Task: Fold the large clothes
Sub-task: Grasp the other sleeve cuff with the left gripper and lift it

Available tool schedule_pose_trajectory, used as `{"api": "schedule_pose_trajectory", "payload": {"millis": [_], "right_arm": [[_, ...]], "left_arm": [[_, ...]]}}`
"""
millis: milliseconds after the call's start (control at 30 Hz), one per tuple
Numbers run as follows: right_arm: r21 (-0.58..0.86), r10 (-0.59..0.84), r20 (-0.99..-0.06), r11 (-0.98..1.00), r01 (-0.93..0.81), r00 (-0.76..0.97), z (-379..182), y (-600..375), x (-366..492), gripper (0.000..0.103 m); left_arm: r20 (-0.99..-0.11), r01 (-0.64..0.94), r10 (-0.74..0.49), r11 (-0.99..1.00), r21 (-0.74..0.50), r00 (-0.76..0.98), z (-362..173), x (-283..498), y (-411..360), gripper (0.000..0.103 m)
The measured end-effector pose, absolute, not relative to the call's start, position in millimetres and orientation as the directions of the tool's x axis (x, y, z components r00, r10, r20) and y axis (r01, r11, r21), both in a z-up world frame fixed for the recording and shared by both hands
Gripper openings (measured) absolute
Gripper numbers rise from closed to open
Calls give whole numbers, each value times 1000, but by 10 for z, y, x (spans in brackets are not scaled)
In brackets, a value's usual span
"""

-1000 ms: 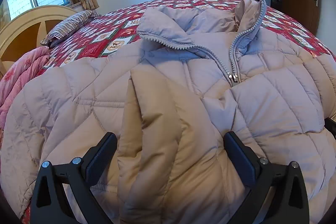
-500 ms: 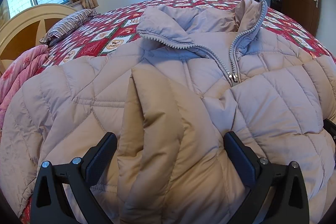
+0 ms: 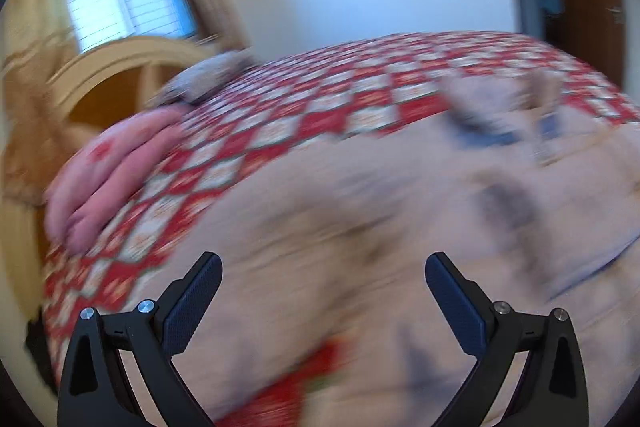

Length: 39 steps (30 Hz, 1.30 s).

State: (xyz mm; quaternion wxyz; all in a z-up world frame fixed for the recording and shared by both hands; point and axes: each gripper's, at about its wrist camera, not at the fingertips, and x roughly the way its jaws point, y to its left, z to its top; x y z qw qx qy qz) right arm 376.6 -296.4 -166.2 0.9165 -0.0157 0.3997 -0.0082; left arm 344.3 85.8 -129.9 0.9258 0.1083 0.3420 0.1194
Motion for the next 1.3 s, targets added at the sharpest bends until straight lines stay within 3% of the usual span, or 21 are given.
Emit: {"api": "schedule_pose_trajectory", "payload": {"millis": [167, 333, 500, 667, 733, 767, 833, 867, 1067, 1300], "right_arm": [[-27, 8, -721, 999, -39, 693, -1591, -2751, 3454, 98], [-31, 27, -706, 997, -69, 708, -1577, -2539, 3303, 98], [-8, 51, -698, 997, -79, 715, -1598, -2370, 3185, 98], [-3, 70, -695, 995, -100, 715, -1630, -2225, 3069, 98], [-2, 69, -695, 995, -98, 716, -1639, -2204, 3048, 98], [0, 70, -694, 995, -96, 717, -1636, -2207, 3044, 98], [6, 71, -691, 996, -92, 720, -1632, -2217, 3037, 98], [7, 69, -689, 996, -88, 721, -1630, -2225, 3034, 98], [18, 57, -676, 998, -60, 735, -1603, -2288, 3001, 98], [35, 39, -654, 999, -22, 755, -1546, -2431, 2976, 98]], "left_arm": [[-637, -395, 459, 883, 253, 620, -1505, 2952, 2087, 102], [-690, -534, 505, 821, 201, 518, -1737, 2616, 2819, 102], [-768, -550, 376, 834, 37, 519, -1948, 2444, 3100, 102], [-768, -529, 313, 848, -40, 559, -1979, 2528, 3000, 100], [-764, -513, 303, 857, -43, 570, -1978, 2570, 2968, 86], [-761, -506, 304, 862, -38, 573, -1979, 2592, 2955, 71], [-748, -491, 316, 871, -15, 584, -1959, 2616, 2923, 32], [-746, -475, 296, 879, -30, 596, -1915, 2614, 2929, 19], [-641, -517, 384, 856, -23, 665, -1374, 2453, 3070, 13], [-589, -480, 406, 877, 35, 699, -1019, 2585, 2966, 12]]}}
